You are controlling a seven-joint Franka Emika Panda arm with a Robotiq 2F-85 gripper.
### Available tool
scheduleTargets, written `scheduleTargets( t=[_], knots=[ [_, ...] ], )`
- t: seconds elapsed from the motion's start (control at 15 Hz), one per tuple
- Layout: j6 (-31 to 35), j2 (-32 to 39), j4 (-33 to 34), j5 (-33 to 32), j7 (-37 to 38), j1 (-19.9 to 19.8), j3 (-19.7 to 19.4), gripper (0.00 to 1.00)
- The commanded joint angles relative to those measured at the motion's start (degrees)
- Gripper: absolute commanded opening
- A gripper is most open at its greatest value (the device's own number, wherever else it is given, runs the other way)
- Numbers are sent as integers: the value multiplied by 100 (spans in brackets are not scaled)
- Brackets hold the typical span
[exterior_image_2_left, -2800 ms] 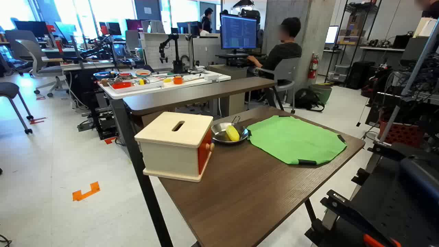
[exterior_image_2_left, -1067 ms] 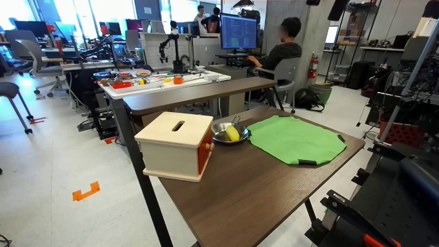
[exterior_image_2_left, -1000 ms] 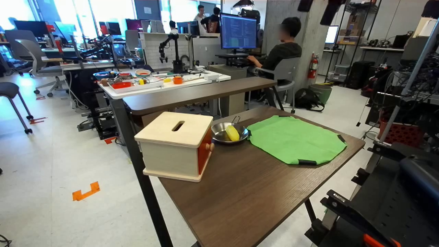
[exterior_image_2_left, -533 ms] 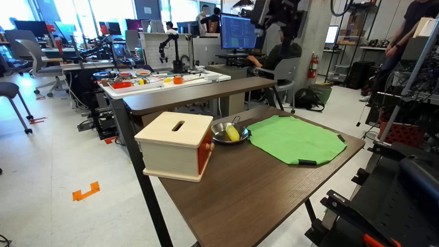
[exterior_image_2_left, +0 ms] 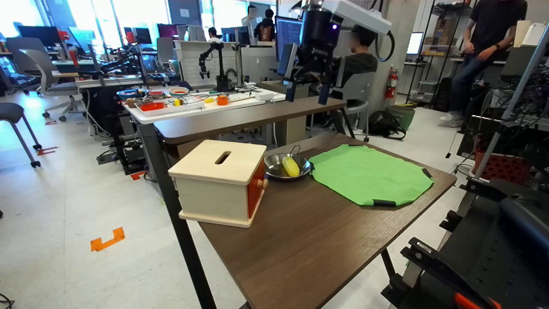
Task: Remove the yellow object from the pan and put it on the table
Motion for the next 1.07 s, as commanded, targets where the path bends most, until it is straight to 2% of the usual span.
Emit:
scheduleTargets(
  t=[0.0,0.47,1.0],
  knots=[
    [123,566,474,-52,261,-22,110,100],
    [252,1481,1177,-110,800,58,54,100],
    [143,2121,1759,-178,1178,69,-68,100]
  ],
)
